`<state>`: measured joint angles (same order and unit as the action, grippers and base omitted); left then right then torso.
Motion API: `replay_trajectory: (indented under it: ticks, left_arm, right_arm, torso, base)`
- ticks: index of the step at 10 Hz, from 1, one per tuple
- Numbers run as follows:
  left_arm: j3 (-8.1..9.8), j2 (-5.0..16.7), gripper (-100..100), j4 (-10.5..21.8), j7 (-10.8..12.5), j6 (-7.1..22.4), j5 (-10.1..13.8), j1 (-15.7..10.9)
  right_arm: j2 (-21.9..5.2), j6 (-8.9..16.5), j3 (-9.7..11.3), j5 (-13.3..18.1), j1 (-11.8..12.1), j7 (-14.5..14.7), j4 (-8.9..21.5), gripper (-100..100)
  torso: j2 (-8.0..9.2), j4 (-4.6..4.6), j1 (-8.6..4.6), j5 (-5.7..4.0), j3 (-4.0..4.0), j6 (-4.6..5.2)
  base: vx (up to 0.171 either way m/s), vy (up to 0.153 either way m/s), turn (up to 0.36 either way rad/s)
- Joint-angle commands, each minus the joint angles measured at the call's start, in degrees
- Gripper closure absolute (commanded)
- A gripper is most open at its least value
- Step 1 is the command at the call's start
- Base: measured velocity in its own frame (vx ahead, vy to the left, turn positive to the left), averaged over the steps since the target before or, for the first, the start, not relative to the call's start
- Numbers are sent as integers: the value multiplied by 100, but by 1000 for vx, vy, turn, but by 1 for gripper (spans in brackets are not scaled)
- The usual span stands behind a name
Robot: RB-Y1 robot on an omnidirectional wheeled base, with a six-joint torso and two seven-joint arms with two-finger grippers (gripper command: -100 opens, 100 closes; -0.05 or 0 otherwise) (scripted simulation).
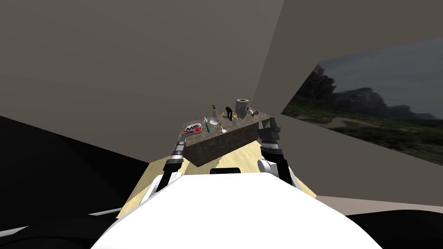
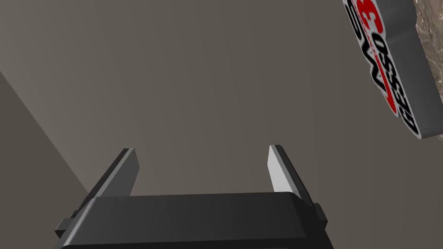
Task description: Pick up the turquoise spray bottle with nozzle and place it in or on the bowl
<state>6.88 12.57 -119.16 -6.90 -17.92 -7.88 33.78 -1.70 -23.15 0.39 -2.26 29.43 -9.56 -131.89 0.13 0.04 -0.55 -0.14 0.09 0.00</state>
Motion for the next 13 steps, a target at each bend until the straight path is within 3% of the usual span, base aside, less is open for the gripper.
replay_trajectory:
  ticks: [1,7,13]
  left_arm:
    - [64,22,-100,131,-55,188,-98,14]
    - [402,187,-100,684,-402,958,-568,103]
    - [682,545,-100,1138,-966,1445,-1020,21]
  right_arm:
    - [0,0,0,0,0,0,0,0]
    - [0,0,0,0,0,0,0,0]
    - [-1,0,-1,0,3,0,-1,0]
  torso:
    - [0,0,0,0,0,0]
    - [-17,-5,-6,-1,-11,0]
    - [-77,-17,16,3,-45,0]
  base:
    - [10,-112,-16]
    - [14,-174,-15]
    - [124,-136,-11]
